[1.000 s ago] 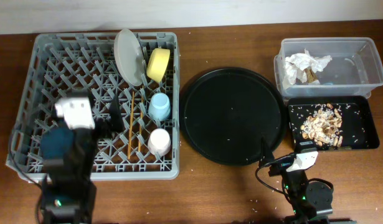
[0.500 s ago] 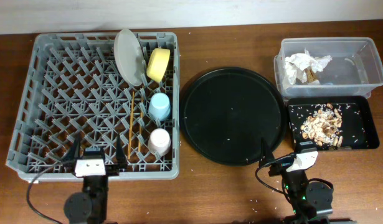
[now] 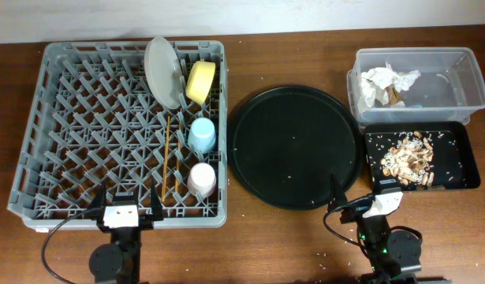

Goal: Sort waste into correct bins and load items into the dishwasher rack

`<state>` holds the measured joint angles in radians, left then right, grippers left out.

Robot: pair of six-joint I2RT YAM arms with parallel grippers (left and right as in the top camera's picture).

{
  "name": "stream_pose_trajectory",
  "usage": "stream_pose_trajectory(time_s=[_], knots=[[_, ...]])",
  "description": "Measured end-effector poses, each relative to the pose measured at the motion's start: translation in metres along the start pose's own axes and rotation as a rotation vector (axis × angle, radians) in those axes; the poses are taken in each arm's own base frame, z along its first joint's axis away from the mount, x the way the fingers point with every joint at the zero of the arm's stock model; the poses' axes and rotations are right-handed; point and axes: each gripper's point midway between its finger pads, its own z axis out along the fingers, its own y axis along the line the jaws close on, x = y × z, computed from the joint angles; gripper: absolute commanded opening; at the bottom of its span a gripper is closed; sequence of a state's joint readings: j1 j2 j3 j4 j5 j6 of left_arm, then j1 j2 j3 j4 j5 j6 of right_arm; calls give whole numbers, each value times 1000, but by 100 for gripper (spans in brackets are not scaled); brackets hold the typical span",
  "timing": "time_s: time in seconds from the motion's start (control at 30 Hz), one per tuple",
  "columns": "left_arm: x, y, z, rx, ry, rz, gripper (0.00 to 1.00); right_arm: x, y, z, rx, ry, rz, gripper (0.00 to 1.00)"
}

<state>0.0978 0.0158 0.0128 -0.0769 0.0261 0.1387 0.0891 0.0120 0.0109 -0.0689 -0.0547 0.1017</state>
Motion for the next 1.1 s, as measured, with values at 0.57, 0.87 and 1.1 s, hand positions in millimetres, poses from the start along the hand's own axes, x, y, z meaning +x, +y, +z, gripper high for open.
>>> stream_pose_trajectory(time_s=[0.57,0.87,1.1], knots=[[0,0,0,0,0,0,99,0,0,0,0,0,0,98],[0,0,0,0,0,0,99,-19,-3,-1,20,-77,-2,98],[0,0,0,0,1,0,99,0,-9,0,51,-1,4,99]])
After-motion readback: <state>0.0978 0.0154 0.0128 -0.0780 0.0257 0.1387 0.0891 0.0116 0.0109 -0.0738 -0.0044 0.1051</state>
